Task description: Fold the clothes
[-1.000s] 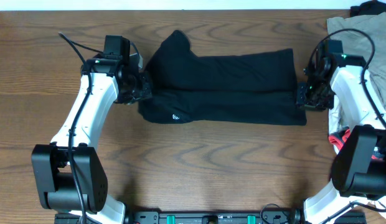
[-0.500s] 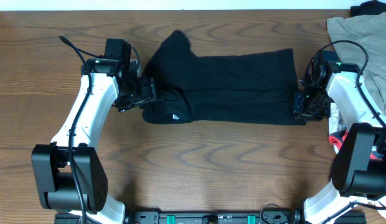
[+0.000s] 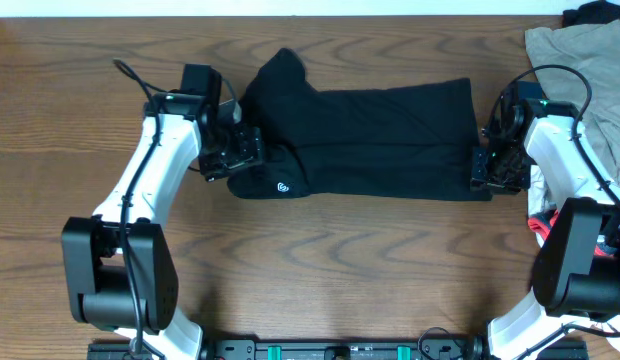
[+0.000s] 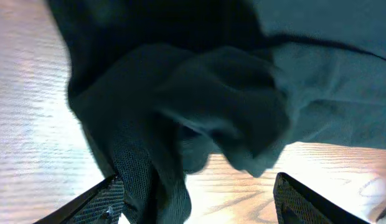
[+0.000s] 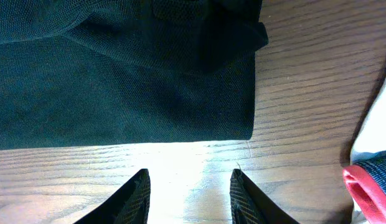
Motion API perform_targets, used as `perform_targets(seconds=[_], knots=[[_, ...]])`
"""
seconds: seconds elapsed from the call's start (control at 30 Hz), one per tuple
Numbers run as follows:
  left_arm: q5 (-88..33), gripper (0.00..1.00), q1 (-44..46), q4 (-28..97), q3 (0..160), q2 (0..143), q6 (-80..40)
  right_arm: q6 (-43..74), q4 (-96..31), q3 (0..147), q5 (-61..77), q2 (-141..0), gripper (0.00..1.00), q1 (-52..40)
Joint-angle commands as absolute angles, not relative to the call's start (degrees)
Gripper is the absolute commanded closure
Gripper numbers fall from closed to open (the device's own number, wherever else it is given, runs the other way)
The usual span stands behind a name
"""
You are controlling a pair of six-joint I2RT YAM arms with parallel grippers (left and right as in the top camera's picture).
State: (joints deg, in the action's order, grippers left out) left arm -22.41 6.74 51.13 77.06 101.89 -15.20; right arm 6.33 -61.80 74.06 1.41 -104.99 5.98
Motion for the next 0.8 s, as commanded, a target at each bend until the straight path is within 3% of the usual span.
perform_targets(seconds=[0.0, 0.07, 0.17, 0.43, 0.47, 0.57, 0.77], knots=[[-23.2, 0.23, 7.6, 50.8, 76.9, 102.6, -15.1, 6.8, -61.7, 73.7, 1.6, -105.0, 0.60, 5.6], [-19.6, 0.28, 7.5, 51.0, 77.1, 102.3, -15.1, 6.8, -61.8, 73.7, 1.6, -105.0, 0.59, 5.6], [-13.4, 0.24, 6.8, 51.9, 78.4, 100.5, -15.2, 6.8, -61.9, 73.7, 1.5, -105.0, 0.59, 5.6], [-14.3, 0.21, 8.9, 51.7, 80.6, 90.2, -17.3, 6.8, -61.7, 73.7, 1.6, -105.0, 0.59, 5.6], [-15.1, 0.23, 9.8, 51.7, 80.6, 89.4, -17.3, 6.8, -61.7, 73.7, 1.6, -105.0, 0.59, 5.6], [-16.0, 0.43, 13.4, 51.7, 80.4, 89.4, -17.3, 6.8, -61.7, 73.7, 1.6, -105.0, 0.59, 5.6], [-16.0, 0.48, 16.9, 50.0, 77.7, 94.5, -18.4, 6.7, -62.2, 73.7, 1.5, -105.0, 0.59, 5.6]])
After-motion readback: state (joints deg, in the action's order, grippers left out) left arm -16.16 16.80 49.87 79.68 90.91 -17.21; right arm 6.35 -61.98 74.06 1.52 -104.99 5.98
